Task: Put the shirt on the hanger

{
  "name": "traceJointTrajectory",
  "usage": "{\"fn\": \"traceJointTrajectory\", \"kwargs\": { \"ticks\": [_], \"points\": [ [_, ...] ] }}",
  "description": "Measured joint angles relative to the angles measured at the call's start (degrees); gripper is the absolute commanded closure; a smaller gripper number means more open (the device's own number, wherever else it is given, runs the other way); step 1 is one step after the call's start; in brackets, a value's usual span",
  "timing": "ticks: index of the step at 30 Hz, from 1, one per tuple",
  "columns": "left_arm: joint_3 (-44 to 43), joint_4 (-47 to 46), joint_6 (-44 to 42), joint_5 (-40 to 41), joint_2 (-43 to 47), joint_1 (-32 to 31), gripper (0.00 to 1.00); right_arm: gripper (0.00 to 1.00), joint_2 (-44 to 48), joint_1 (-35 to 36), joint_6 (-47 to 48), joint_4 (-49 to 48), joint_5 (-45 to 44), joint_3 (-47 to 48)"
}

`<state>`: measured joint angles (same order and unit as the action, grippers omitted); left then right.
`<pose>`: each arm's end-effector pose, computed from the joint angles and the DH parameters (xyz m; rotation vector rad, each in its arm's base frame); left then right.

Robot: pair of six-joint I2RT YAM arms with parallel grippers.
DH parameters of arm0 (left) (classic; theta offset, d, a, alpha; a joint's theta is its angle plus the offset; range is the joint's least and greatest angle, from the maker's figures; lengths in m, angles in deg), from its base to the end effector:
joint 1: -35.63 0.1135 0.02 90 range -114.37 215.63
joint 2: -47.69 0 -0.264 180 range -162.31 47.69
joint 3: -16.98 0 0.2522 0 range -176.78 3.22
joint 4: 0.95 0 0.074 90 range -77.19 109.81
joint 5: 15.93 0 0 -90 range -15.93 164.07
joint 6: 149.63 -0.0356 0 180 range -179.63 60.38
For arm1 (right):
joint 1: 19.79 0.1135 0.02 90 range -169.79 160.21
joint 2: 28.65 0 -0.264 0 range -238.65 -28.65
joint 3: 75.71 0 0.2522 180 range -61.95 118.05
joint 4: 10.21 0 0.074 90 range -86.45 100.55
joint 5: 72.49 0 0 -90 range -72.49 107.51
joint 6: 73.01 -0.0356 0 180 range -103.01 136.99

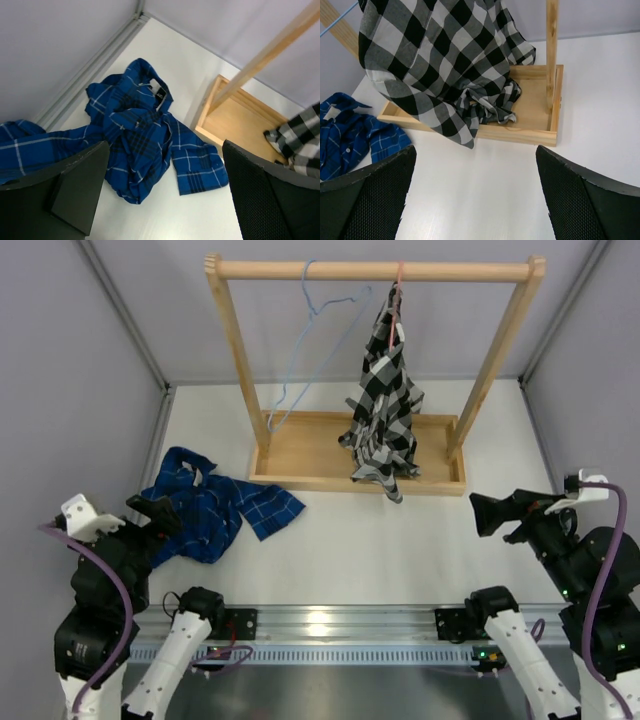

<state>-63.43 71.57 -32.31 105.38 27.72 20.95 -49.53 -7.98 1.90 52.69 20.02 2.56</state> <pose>0.0031 0.0183 0.4012 -0.5726 1.6545 -0.0481 0.0176 0.0053 0.4095 0.0147 1.6817 0.3910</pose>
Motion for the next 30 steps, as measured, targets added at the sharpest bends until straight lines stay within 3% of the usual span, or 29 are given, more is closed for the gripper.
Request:
{"fn": "traceJointTrajectory", "kwargs": {
  "ticks": [7,15,23,27,28,30],
  "points": [
    [5.11,-0.70,10.56,10.12,-5.57,0.00,0.02,0.00,3.30,0.00,-0.35,-2.10,3.45,-4.39],
    [12.31,-1.16,31.47,15.76,-32.87,1.33,0.03,0.00,3.17,0.00,-3.04,-4.74,7.93,-9.77],
    [13.73,-2.75,39.08,19.21,-45.48,8.85,0.06,0.00,3.10,0.00,-4.02,-6.95,10.75,-15.04],
    [13.73,-5.49,39.01,20.63,-49.22,10.14,0.15,0.00,3.10,0.00,-4.26,-7.56,12.02,-16.44],
    [13.73,-6.51,38.82,20.55,-50.36,10.97,0.25,0.00,3.13,0.00,-4.31,-7.58,12.28,-16.50],
    [13.75,-8.74,38.42,19.91,-52.74,12.85,0.33,0.01,3.13,0.00,-4.28,-7.72,12.68,-16.50]
  ]
}}
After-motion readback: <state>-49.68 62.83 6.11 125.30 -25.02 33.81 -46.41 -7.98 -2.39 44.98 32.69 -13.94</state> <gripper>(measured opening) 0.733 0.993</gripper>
